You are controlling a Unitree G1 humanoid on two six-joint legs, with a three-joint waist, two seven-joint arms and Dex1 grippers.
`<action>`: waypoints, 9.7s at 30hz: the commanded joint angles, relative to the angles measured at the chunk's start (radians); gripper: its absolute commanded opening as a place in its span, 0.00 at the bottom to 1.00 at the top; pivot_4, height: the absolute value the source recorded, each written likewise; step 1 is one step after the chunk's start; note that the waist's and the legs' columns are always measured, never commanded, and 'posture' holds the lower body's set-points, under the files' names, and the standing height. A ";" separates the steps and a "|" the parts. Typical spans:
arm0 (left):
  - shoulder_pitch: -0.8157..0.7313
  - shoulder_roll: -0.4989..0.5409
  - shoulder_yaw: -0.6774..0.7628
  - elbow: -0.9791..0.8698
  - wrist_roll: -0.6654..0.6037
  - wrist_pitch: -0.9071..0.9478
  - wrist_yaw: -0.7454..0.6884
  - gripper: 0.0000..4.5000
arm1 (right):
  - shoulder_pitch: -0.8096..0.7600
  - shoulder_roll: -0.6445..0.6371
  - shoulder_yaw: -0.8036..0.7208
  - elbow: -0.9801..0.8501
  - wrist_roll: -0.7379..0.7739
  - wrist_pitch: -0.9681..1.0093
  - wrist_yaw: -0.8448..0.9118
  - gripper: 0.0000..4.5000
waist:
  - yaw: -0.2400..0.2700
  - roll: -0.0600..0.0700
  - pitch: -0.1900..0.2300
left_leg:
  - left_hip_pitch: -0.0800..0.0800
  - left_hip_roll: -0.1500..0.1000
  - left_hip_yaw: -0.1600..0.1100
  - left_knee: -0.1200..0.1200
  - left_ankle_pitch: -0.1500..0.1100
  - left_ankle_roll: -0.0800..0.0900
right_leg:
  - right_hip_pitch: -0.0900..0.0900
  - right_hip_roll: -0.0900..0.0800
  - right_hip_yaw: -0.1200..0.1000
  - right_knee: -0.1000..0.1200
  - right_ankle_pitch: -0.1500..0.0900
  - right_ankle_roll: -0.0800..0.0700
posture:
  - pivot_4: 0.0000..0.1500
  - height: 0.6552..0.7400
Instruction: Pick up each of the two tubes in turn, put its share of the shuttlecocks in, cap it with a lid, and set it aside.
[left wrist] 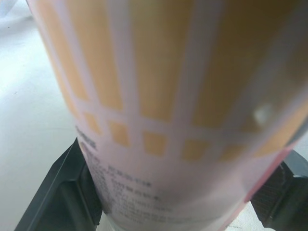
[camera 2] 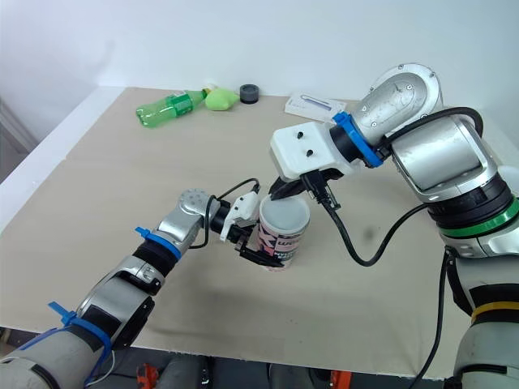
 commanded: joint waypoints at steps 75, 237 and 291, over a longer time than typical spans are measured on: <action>0.004 0.016 0.014 0.011 0.025 0.049 0.003 0.75 | 0.049 -0.095 -0.120 -0.082 0.182 0.102 0.042 0.01 | -0.002 0.000 0.000 | 0.004 0.000 -0.002 0.000 0.002 -0.001 | -0.001 0.001 -0.001 0.013 -0.007 -0.001 | 1.00 0.87; 0.419 0.330 0.171 -0.710 -0.192 0.266 0.350 1.00 | 1.032 0.402 -1.117 -0.057 0.213 0.369 -1.315 0.67 | 0.002 -0.007 0.005 | 0.006 0.003 0.006 0.000 0.004 -0.001 | 0.000 0.001 0.005 0.012 -0.006 -0.001 | 1.00 0.87; 0.367 0.297 0.233 -0.750 -0.326 0.327 0.285 1.00 | 1.349 0.316 -1.096 -0.251 0.343 0.370 -1.080 0.99 | -0.001 -0.005 0.005 | 0.006 0.001 0.007 -0.002 0.005 0.002 | -0.001 0.000 0.008 0.010 -0.007 0.000 | 1.00 0.87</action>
